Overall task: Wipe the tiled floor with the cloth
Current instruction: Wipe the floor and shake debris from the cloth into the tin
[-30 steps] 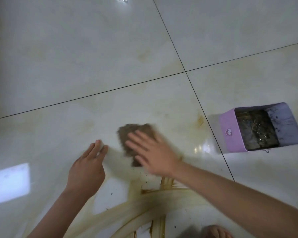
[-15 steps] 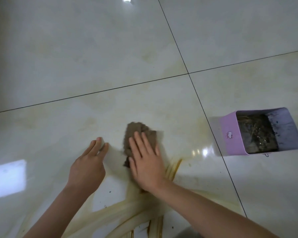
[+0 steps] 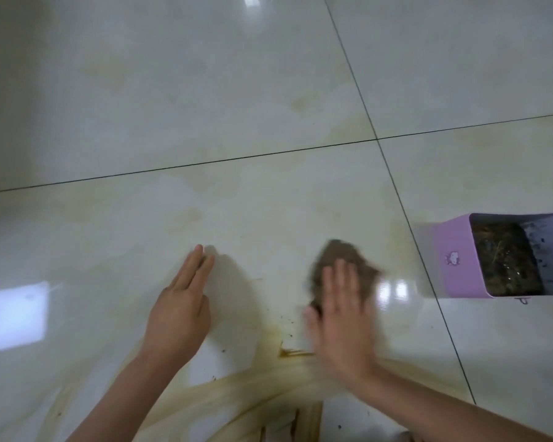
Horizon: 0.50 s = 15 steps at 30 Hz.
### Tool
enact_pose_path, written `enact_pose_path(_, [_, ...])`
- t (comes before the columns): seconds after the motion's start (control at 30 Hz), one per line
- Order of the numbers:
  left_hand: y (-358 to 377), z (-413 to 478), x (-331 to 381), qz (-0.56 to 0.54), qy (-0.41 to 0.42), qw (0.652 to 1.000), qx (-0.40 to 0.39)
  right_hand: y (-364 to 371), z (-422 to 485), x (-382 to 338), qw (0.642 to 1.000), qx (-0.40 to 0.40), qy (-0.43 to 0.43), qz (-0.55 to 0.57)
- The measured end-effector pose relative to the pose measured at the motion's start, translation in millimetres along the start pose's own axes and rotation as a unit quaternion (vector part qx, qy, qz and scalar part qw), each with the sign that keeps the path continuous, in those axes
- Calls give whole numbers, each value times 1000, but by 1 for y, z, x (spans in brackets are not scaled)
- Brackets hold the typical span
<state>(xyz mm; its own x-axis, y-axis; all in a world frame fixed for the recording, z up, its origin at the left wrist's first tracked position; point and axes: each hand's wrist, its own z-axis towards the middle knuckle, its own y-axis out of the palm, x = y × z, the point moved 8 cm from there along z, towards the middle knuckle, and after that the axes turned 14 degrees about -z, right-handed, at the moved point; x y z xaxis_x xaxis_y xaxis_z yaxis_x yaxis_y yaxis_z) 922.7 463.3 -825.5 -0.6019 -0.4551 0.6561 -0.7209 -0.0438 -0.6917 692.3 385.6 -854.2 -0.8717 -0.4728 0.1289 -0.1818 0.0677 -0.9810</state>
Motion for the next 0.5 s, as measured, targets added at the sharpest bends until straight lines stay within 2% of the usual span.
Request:
enact_pose_path(0.1, [-13,-16,-19,-19,22,998,64,-11,12,-118,978,-6,-210,0])
enact_pose_path(0.17, [-22,-33,-42,8,-27,996,89,-14,17,-181,946,-26,-323,-6])
enact_pose_path(0.23, [-33,-52,-63,31,-81,991,104,-22,28,-220,920,-14,-390,-38])
enact_pose_path(0.3, [-42,-70,-78,56,-119,985,111,-30,43,-230,894,1,-443,-70])
enact_pose_path(0.37, [-47,-86,-91,78,-145,981,99,-35,52,-205,879,19,-471,-65])
enact_pose_path(0.43, [-51,-98,-99,88,-163,978,98,-33,59,-146,899,41,-429,-72])
enact_pose_path(0.5, [-54,-108,-105,91,-169,976,106,-20,62,-66,929,49,-352,-107])
